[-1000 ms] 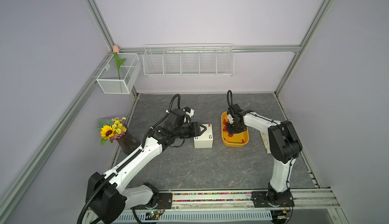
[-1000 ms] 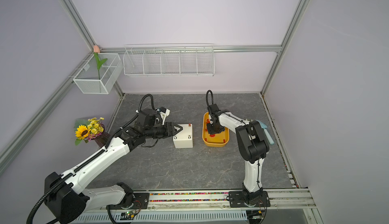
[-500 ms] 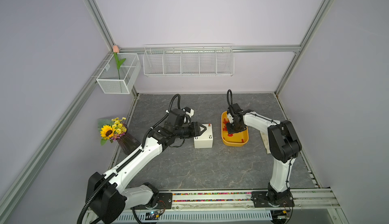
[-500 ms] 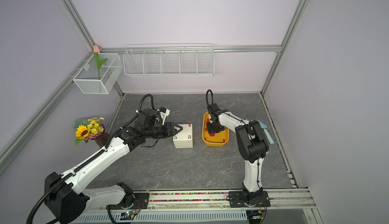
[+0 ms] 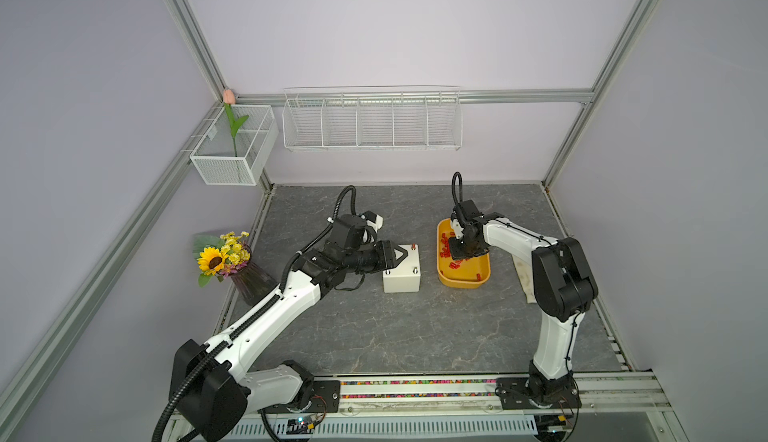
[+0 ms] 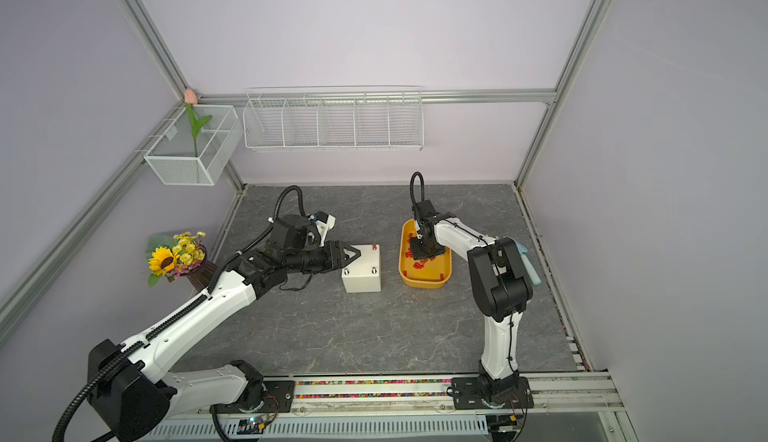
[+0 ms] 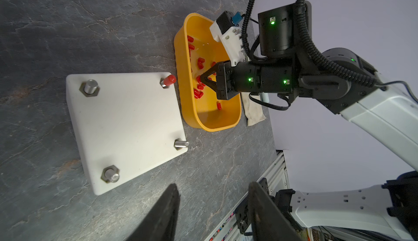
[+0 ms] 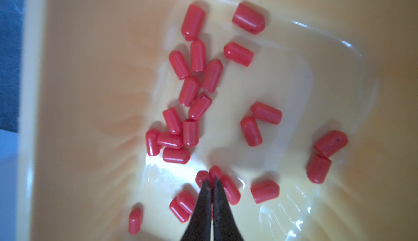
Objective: Cover the protruding screws with screw protection sleeves
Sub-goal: Adjust the screw protection sleeve in the storage box.
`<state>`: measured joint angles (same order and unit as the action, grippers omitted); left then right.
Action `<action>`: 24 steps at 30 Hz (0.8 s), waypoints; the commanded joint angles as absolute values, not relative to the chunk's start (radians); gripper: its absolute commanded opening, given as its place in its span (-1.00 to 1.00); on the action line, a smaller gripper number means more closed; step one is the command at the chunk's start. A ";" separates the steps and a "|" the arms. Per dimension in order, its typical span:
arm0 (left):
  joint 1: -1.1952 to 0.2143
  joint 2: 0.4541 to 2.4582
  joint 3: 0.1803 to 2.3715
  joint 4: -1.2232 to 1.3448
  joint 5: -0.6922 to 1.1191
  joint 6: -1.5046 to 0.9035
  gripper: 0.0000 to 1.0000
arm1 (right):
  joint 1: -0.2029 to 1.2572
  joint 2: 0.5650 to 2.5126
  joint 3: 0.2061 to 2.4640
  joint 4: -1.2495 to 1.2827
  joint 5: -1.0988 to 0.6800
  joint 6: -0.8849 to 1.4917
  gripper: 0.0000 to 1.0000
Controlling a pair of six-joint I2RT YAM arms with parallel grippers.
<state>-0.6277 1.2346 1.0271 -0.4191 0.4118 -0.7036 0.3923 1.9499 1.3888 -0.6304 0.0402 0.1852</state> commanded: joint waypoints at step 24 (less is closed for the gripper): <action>-0.630 1.216 1.006 -0.410 0.402 -0.721 0.03 | 0.356 1.975 1.413 -0.597 0.015 0.230 -0.84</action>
<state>-0.6277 1.2343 1.0153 -0.4164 0.4118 -0.7082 0.3614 1.9385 1.3918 -0.6041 0.0212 0.2138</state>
